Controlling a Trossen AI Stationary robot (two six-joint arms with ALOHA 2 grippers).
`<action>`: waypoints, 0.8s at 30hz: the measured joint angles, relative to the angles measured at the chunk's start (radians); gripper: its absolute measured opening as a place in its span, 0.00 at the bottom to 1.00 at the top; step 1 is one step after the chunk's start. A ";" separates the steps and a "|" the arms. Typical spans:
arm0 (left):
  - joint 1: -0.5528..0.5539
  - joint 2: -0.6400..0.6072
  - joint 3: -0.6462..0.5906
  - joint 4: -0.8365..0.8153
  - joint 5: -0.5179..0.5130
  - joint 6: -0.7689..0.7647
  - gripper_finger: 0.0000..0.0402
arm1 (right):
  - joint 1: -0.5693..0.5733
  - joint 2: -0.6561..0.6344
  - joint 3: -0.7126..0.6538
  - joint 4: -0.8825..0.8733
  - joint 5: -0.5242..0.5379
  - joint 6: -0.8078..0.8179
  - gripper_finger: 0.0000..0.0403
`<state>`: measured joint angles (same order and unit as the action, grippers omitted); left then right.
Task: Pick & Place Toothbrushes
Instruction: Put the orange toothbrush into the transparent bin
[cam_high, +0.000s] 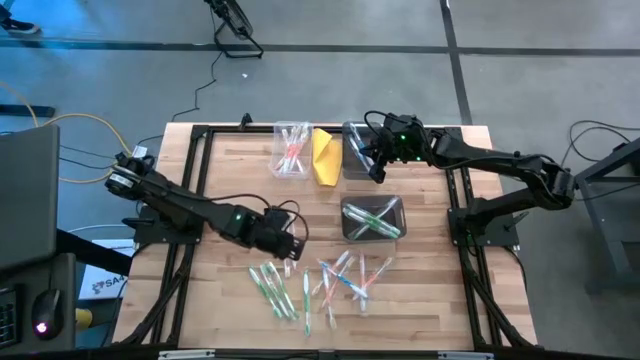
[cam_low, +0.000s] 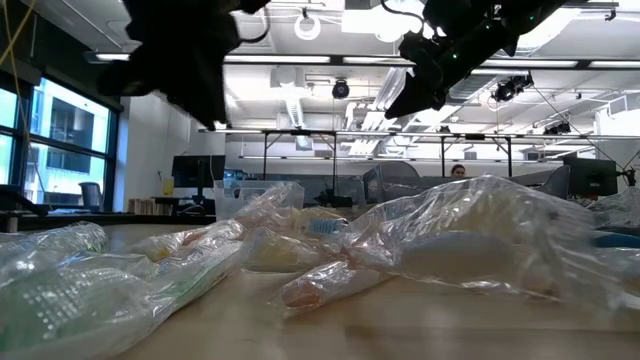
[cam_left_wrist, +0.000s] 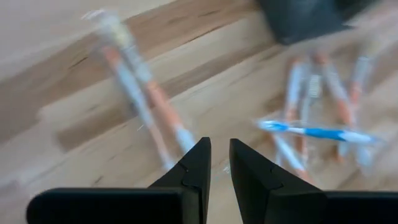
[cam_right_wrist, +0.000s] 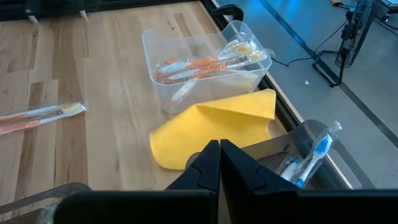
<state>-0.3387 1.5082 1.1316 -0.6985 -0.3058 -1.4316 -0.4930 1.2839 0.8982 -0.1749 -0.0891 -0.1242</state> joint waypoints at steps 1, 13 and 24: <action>-0.005 0.000 0.000 -0.026 0.000 -0.043 0.14 | 0.000 0.000 0.000 0.000 0.000 0.000 0.01; -0.008 0.078 0.000 -0.103 0.007 -0.108 0.14 | 0.000 0.000 0.000 0.000 0.000 -0.011 0.01; -0.008 0.108 0.002 -0.108 0.038 -0.118 0.37 | 0.000 0.000 0.000 -0.001 0.000 -0.012 0.01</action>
<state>-0.3470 1.6165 1.1336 -0.8064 -0.2678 -1.5494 -0.4929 1.2839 0.8982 -0.1761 -0.0889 -0.1360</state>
